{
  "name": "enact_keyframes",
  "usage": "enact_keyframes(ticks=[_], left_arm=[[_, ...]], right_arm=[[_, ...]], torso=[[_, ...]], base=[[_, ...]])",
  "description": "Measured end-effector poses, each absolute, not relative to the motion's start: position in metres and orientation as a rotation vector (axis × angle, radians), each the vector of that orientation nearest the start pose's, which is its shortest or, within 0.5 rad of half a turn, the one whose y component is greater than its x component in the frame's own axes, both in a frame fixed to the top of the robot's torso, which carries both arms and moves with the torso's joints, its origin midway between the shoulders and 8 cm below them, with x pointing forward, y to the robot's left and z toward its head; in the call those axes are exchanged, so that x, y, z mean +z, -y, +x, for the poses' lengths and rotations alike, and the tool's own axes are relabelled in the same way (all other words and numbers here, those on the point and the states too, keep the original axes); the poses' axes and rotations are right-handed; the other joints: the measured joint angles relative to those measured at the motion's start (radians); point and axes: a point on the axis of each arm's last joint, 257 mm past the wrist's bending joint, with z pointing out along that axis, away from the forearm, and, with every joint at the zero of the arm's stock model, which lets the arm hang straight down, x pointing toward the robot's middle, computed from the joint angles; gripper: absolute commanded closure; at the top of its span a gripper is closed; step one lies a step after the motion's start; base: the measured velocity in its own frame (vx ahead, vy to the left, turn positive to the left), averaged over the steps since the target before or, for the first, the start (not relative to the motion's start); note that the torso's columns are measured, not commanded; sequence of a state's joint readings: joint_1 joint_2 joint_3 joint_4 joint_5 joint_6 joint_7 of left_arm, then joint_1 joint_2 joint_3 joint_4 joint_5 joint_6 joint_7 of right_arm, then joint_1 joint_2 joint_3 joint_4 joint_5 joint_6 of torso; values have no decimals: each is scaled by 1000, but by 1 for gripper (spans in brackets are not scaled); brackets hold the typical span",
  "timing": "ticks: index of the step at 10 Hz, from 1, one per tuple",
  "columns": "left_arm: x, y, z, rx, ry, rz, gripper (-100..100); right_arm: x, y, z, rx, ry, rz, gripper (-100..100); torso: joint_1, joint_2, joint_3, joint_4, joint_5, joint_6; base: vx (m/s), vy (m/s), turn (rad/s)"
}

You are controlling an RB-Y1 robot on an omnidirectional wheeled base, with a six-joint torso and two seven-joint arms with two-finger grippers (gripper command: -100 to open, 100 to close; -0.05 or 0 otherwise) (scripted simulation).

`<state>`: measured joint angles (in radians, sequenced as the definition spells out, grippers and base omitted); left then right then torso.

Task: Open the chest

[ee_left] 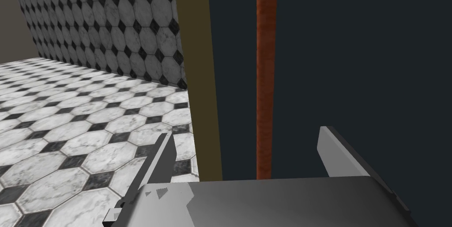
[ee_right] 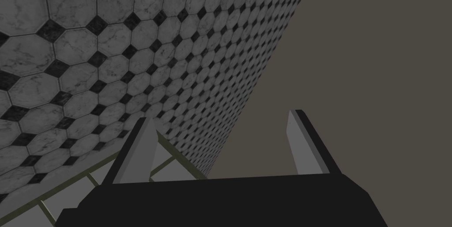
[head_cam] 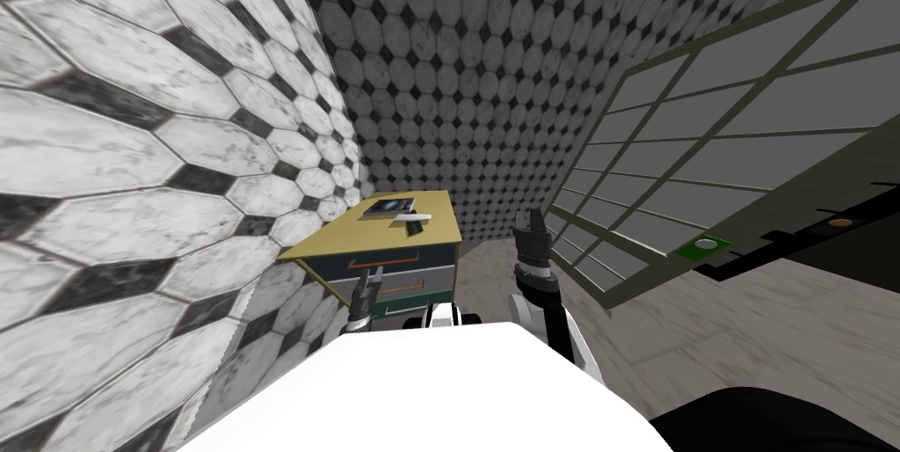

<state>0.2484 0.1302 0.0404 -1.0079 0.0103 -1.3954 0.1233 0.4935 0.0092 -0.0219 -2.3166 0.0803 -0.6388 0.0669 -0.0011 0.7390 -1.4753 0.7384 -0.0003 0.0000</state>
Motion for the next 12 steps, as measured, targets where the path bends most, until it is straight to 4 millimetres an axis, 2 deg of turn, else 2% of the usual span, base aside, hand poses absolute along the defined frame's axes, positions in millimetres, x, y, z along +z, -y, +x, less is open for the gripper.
enact_keyframes(ticks=[3,7,8,12], left_arm=[[-265,-299,324,-1387,-765,-767,-100],[-281,-282,315,-1401,-728,-819,-100],[-281,-281,315,-1403,-725,-820,-100],[-275,-256,322,-1386,-718,-821,-100]], right_arm=[[66,267,311,1208,-541,441,0],[66,267,311,1208,-541,441,0],[66,267,311,1208,-541,441,0],[66,267,311,1208,-542,440,0]], torso=[[1,-1,-1,0,0,0],[1,-1,-1,0,0,0],[3,0,0,0,1,0],[2,0,0,0,1,0]], base=[[33,-44,6],[28,-34,4],[3,40,-50],[-2,88,-43]])
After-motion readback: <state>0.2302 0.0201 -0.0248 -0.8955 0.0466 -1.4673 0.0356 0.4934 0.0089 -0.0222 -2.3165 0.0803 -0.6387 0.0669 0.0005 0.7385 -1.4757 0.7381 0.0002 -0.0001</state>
